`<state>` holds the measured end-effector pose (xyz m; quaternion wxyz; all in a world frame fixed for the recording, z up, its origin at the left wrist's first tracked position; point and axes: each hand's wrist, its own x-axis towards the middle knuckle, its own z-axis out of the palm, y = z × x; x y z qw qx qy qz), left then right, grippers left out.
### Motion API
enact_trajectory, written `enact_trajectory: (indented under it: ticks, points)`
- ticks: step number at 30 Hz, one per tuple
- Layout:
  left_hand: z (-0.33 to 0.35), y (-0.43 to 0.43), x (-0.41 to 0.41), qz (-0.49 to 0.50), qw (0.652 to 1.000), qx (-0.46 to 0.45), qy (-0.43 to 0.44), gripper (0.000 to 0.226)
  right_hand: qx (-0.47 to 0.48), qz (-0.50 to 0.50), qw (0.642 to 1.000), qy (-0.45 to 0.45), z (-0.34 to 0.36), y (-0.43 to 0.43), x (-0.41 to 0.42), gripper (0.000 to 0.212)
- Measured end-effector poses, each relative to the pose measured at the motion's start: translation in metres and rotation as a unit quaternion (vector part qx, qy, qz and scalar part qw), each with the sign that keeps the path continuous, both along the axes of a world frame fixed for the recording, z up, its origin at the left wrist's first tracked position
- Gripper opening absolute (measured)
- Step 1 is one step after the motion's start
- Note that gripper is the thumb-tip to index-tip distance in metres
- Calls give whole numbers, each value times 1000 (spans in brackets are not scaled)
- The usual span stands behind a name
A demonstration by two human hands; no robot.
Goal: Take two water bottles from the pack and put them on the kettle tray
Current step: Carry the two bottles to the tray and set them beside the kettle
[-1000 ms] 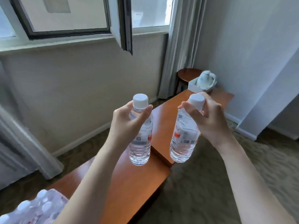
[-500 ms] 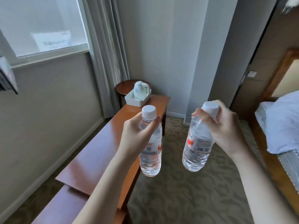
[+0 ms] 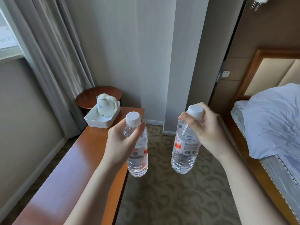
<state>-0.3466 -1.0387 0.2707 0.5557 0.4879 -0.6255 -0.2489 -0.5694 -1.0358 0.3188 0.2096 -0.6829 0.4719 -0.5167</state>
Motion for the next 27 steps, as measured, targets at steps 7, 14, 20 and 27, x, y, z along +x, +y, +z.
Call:
enact_trajectory:
  ticks: [7,14,20,27]
  points:
    - [-18,-129,-21,29,1000,11,-6,27,22,33,999,1,-25,-148,-26,42]
    - [-26,-252,-43,93,996,16,-3,30,45,120,991,43,-37,-304,-34,37]
    - [-38,-333,-35,157,987,32,3,11,49,190,977,80,-42,-412,-8,35]
    - [-74,-420,10,225,973,49,22,8,104,262,955,92,-77,-528,49,38]
